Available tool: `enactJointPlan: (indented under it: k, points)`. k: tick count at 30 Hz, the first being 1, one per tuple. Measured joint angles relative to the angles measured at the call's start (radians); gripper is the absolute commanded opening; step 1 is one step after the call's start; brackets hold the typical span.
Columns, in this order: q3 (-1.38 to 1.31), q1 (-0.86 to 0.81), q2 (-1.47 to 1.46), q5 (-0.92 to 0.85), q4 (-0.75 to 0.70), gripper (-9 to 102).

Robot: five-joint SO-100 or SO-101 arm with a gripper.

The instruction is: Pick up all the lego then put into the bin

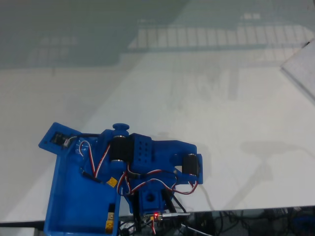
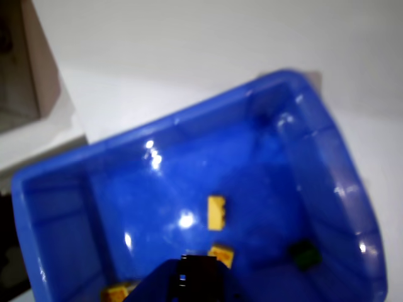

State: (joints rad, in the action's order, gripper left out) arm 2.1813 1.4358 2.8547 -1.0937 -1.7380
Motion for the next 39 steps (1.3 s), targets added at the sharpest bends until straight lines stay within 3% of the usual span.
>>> enactJointPlan:
  k: [9, 16, 20, 24, 29, 32, 39]
  points:
    - [0.000, 0.008, -0.005, 0.002, -0.029, 28]
    - [0.000, -0.021, 0.003, -0.014, -0.035, 29]
    - [0.000, -0.190, 0.003, -0.087, 0.031, 29]
    - [0.035, -0.511, -0.002, -0.187, 0.233, 22]
    - [0.252, -0.968, 0.055, -0.278, 0.646, 1]
    - [0.417, -1.166, 0.126, -0.314, 0.871, 0]
    - [0.739, -1.413, 0.322, -0.383, 1.037, 0]
